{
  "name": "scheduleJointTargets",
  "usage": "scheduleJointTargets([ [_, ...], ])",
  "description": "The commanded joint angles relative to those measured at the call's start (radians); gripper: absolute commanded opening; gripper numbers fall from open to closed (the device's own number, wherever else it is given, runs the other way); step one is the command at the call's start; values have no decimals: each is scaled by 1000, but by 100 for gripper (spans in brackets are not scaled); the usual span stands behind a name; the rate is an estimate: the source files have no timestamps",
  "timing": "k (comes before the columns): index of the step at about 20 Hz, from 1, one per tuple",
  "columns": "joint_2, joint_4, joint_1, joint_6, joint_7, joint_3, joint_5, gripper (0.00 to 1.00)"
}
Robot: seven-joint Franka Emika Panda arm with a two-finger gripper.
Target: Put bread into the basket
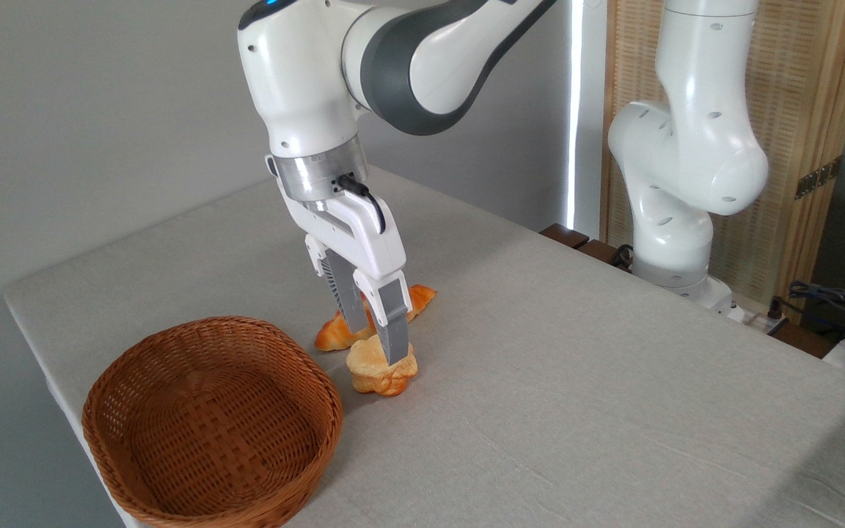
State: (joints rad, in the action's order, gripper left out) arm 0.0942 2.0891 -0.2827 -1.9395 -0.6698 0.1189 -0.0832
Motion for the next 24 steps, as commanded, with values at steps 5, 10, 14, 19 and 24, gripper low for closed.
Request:
scheduleJointTargets([
  [5, -14, 51, -13, -35, -27, 7, -3, 100],
  [10, -27, 51, -15, -48, -25, 7, -3, 100],
  [14, -34, 54, -15, -48, -54, 5, 3, 88],
  [19, -34, 54, -15, -47, -70, 5, 25, 33],
  [24, -33, 54, -15, -45, -74, 5, 26, 30],
])
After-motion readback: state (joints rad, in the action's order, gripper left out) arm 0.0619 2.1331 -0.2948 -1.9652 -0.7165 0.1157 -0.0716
